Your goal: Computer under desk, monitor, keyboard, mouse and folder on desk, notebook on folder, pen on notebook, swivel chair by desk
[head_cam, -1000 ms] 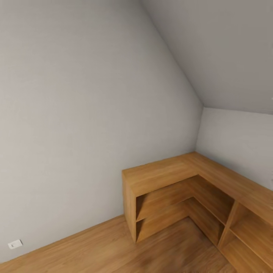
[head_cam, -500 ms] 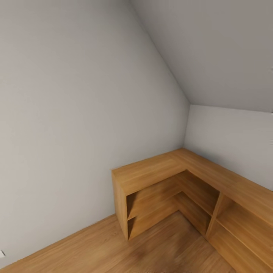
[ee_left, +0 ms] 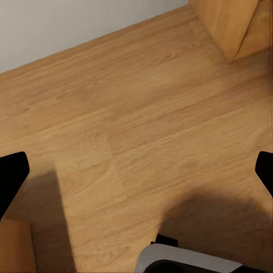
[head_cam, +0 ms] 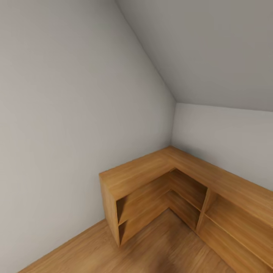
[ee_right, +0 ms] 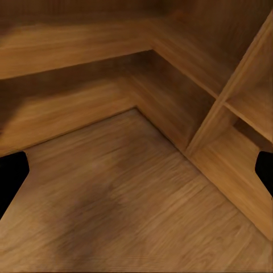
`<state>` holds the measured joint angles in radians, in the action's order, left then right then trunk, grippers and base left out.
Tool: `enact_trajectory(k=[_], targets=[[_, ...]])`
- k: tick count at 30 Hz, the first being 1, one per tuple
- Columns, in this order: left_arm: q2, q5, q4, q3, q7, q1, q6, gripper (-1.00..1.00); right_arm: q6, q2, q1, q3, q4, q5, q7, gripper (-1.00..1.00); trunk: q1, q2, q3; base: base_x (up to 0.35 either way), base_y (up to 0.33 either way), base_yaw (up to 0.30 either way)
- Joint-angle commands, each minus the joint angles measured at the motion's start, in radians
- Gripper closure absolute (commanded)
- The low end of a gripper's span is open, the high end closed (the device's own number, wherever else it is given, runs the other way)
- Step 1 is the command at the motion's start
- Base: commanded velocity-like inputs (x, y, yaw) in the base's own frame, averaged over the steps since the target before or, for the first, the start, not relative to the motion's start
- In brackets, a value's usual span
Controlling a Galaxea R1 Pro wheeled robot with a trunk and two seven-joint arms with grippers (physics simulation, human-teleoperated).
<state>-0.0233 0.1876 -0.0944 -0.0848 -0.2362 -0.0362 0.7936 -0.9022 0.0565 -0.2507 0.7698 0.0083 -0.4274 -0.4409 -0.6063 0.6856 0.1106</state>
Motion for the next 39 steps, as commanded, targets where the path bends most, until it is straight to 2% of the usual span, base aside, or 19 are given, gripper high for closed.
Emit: enact_trajectory(k=[1,30,39], targets=[[0.0,0.009,-0.002,-0.009,-0.003,-0.001,0.001,-1.0,-0.001,0.0,-0.001,0.008,0.001,-0.004,0.002,-1.0,-0.001,0.001,0.002,0.141,0.071,-0.285],[0.0,0.009,-0.002,-0.01,-0.003,-0.001,0.001,-1.0,0.001,0.0,-0.001,0.005,0.001,-0.01,0.023,-1.0,-0.001,0.001,0.003,0.009,0.004,-0.297],[0.0,0.009,-0.002,-0.01,-0.003,-0.001,0.001,-1.0,0.002,0.002,-0.001,0.002,0.001,-0.013,0.022,-1.0,-0.001,0.001,0.009,0.249,0.0,-0.295]])
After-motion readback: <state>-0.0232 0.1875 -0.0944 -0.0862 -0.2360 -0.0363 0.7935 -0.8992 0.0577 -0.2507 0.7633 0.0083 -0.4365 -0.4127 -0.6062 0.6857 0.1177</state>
